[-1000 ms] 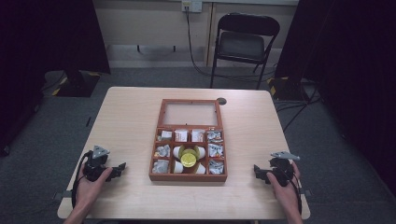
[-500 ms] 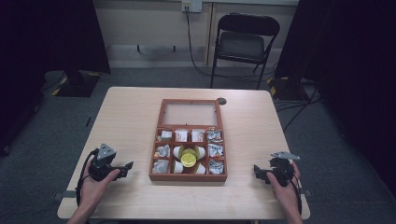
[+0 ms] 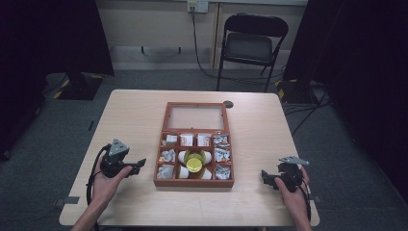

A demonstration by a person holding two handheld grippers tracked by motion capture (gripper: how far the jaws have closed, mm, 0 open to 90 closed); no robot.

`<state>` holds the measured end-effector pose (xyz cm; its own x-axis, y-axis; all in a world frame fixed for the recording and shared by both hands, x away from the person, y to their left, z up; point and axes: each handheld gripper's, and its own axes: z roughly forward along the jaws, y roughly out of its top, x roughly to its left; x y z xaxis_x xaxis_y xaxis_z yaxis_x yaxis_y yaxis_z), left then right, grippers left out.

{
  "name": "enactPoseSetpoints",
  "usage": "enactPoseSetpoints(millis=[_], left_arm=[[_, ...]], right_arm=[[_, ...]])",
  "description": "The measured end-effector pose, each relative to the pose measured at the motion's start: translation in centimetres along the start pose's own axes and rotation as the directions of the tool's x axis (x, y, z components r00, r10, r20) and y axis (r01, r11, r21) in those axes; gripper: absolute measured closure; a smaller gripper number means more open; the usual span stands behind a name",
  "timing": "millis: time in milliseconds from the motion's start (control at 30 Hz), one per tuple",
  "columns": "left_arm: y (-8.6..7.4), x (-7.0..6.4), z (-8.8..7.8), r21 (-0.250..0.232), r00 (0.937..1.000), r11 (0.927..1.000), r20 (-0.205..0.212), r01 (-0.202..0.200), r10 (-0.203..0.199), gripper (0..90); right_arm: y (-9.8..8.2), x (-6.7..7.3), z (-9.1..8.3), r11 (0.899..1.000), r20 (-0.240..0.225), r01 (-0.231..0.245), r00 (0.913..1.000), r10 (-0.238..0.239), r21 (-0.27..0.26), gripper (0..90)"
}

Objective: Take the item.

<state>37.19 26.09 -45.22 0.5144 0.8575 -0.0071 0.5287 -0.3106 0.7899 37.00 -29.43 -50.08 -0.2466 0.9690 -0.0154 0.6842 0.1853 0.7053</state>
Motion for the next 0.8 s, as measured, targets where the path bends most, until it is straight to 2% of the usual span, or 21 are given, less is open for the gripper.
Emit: enactPoseSetpoints(millis=[67, 100, 167, 333, 367, 500, 600, 700, 800], left_arm=[[0.2, 0.1, 0.0, -0.008, 0.9999, 1.0, 0.013, 0.004, -0.004, 20.9], [0.4, 0.2, -0.1, -0.017, 0.9991, 0.9997, 0.04, 0.016, -0.015, 21.5], [0.6, 0.2, -0.1, -0.025, 0.9978, 0.9992, 0.06, 0.032, -0.03, 21.9], [1.0, 0.0, 0.1, -0.018, 0.9965, 0.9995, 0.08, 0.024, -0.022, 22.4], [1.1, 0.0, 0.1, -0.007, 0.9969, 1.0, 0.079, 0.001, 0.0, 22.4], [1.5, -0.1, 0.1, -0.016, 0.9966, 0.9999, 0.082, -0.001, 0.003, 23.0], [2.1, -0.5, 0.2, -0.014, 0.9949, 0.9995, 0.096, -0.028, 0.029, 23.6], [2.4, -0.6, 0.3, -0.025, 0.9927, 0.9995, 0.118, -0.021, 0.024, 24.8], [2.6, -0.9, 0.7, -0.02, 0.9902, 0.999, 0.133, -0.039, 0.042, 24.9]], right_arm=[[0.0, 0.0, 0.0, 1.0, 0.0, 0.002, 1.0, -0.002, 0.001, 0.0], [0.0, 0.0, 0.0, 1.0, 0.0, 0.002, 1.0, -0.002, 0.0, 0.0], [0.0, 0.0, 0.0, 1.0, 0.0, 0.002, 1.0, -0.002, 0.001, 0.0], [0.0, 0.0, 0.0, 1.0, 0.001, 0.0, 1.0, 0.0, 0.0, 0.0], [0.0, 0.0, 0.0, 1.0, 0.0, 0.0, 1.0, 0.0, 0.0, 0.0], [0.0, 0.0, 0.0, 1.0, 0.001, 0.0, 1.0, 0.0, 0.0, 0.0], [0.0, 0.0, 0.0, 1.0, 0.001, -0.001, 1.0, 0.001, 0.001, 0.0], [0.0, 0.0, 0.0, 1.0, 0.001, -0.001, 1.0, 0.001, 0.0, 0.0], [0.0, 0.0, 0.0, 1.0, 0.001, -0.001, 1.0, 0.001, 0.0, 0.0]])
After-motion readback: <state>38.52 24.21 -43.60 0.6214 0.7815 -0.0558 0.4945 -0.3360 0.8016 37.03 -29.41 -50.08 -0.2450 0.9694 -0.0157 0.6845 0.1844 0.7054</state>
